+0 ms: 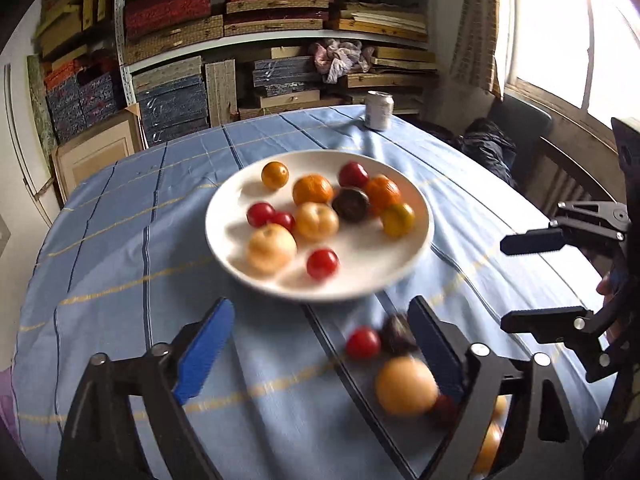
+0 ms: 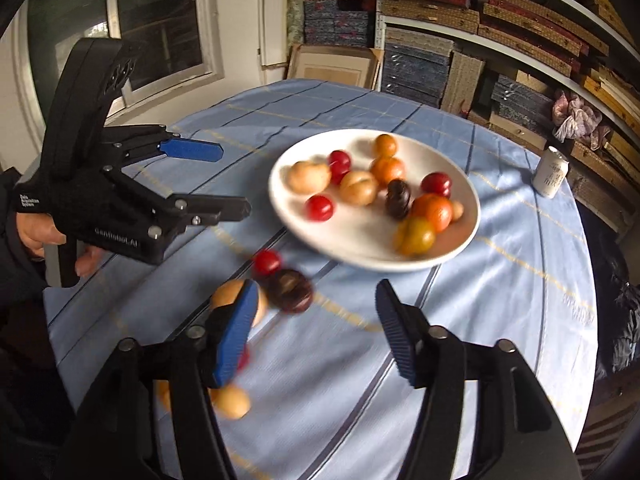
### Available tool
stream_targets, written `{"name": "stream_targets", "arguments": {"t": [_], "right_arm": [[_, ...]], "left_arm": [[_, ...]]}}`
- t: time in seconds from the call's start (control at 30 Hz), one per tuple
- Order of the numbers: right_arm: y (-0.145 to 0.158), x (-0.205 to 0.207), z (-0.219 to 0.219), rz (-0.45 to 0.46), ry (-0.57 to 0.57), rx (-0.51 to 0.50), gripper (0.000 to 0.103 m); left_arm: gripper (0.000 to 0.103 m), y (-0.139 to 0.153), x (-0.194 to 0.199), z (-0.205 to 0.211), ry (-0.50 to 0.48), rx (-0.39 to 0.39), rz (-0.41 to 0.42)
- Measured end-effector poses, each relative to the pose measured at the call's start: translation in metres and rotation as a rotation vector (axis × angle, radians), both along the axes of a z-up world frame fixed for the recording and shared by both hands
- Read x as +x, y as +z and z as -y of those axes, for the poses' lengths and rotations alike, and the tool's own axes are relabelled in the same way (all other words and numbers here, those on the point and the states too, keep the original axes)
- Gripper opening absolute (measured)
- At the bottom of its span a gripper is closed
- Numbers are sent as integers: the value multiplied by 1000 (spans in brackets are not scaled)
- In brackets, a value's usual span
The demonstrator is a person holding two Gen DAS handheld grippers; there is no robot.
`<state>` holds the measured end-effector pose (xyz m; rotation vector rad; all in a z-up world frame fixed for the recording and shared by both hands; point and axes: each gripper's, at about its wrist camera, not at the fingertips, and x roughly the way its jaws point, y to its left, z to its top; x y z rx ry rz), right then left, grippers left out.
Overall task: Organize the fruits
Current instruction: 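Release the orange on the plate with the left tool while the right tool releases the brown fruit, then grasp a pale orange grapefruit with the left tool while the right tool grasps a speckled yellow fruit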
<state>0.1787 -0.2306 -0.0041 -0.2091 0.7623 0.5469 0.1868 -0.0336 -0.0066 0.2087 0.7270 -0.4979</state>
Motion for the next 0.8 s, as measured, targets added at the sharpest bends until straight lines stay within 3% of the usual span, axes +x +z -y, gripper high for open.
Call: {"name": "stream_targets", "arguments": {"t": [0.03, 0.07, 0.3, 0.43, 0.63, 0.8], "right_arm": [[-2, -16, -2, 7, 5, 2, 83], [-4, -27, -4, 10, 9, 4, 85], [-24, -89, -24, -28, 68, 11, 85], [-34, -110, -45, -16, 114, -10, 77], [-50, -106, -60, -42, 108, -11, 65], [-60, -101, -65, -55, 103, -17, 65]], "left_arm": [[96, -3, -15, -1, -13, 0, 4], [97, -6, -25, -2, -22, 1, 5], [98, -30, -53, 0, -33, 16, -14], [98, -39, -45, 3, -22, 5, -16], [98, -50, -31, 19, -9, 30, -14], [91, -61, -19, 23, 8, 48, -57]]}}
